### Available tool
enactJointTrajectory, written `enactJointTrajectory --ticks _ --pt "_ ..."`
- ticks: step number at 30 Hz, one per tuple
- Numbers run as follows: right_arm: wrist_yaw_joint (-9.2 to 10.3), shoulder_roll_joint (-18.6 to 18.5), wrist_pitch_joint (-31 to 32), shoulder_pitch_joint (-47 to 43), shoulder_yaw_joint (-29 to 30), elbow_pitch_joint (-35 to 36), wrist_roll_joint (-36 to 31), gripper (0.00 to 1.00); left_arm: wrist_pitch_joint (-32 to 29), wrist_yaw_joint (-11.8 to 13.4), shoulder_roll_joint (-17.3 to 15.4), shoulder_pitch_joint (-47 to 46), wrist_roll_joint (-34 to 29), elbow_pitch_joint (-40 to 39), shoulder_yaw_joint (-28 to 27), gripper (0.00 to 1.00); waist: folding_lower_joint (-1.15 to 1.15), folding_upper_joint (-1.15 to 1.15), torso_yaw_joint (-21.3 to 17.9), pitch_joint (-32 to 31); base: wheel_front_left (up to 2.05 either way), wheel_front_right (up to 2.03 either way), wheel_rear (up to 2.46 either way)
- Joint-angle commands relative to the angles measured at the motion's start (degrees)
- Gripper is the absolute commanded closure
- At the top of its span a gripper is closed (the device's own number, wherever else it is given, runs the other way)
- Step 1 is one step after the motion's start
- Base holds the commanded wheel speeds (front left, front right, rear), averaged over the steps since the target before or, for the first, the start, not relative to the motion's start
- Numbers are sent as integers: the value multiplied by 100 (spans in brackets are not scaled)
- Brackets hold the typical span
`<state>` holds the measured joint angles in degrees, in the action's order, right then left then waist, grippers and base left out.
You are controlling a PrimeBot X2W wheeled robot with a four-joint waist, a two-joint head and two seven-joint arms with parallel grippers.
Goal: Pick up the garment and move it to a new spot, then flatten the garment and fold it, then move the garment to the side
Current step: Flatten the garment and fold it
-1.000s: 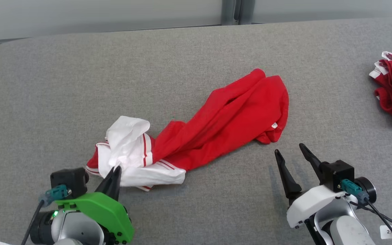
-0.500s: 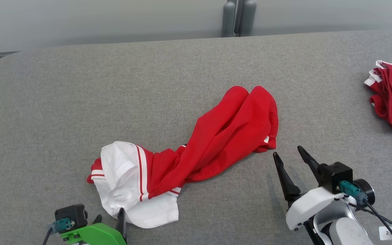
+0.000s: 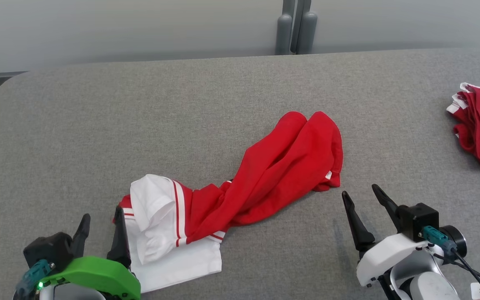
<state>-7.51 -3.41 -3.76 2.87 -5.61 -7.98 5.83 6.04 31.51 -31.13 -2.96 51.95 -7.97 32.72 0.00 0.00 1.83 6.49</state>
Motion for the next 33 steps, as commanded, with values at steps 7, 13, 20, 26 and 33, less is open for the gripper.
enactJointTrajectory --ticks 7,13,20,26,33 --pt "5 -112 129 113 2 31 -50 0 743 -364 243 -197 -488 208 -11 0 0 0 55 -140 0 0 0" --pt "5 -240 309 352 -136 111 -36 0 920 -669 755 -411 -1390 256 -429 0 0 0 167 -254 0 0 0" --pt "5 -193 358 263 -242 151 31 0 920 -1660 1404 69 -2344 420 -773 0 0 0 240 -306 0 0 0" --pt "5 -146 318 126 -265 122 70 0 915 -2248 1515 247 -2628 1148 -709 0 0 0 204 -285 0 0 0" --pt "5 -116 295 144 -309 150 65 0 903 -2498 1499 -72 -2845 1997 -527 0 0 0 65 -158 0 0 0"
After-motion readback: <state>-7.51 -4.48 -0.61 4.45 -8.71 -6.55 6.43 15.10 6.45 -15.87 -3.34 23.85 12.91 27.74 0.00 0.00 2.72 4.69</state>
